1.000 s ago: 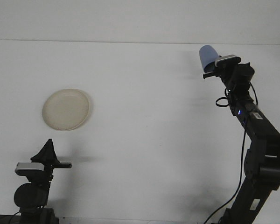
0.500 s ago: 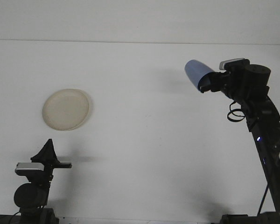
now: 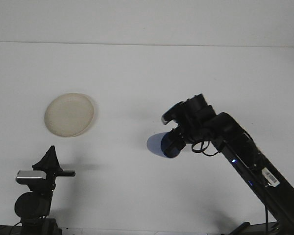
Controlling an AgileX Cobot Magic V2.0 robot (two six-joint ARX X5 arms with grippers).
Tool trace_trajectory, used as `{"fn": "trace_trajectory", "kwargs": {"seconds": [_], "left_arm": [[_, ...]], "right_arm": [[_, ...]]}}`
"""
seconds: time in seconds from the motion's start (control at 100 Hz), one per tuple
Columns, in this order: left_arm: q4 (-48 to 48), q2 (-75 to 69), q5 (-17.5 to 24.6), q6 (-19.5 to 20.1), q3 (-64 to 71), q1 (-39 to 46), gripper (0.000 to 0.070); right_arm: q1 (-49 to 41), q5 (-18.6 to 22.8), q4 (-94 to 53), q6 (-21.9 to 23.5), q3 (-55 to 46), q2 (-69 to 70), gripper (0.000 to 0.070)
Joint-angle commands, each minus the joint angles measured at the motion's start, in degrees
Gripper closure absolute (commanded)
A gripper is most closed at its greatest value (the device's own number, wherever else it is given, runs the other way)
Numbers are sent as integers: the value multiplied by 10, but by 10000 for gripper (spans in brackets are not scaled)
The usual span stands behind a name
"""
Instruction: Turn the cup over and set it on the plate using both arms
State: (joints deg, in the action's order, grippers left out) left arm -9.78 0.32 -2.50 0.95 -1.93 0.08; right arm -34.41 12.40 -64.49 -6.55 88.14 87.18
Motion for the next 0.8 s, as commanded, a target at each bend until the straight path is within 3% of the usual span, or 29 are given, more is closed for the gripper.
{"fn": "trace_trajectory", "kwargs": {"seconds": [0.0, 0.16, 0.79], "left_arm": [[-6, -1, -1, 7, 11, -1, 686], [-6, -1, 0, 8, 11, -1, 686], [-6, -1, -1, 7, 11, -1, 686]], "right_arm": [[-35, -33, -35, -15, 31, 37, 700], [-90, -95, -109, -13, 90, 107, 700], [-156, -108, -137, -6, 120, 245, 700]]}}
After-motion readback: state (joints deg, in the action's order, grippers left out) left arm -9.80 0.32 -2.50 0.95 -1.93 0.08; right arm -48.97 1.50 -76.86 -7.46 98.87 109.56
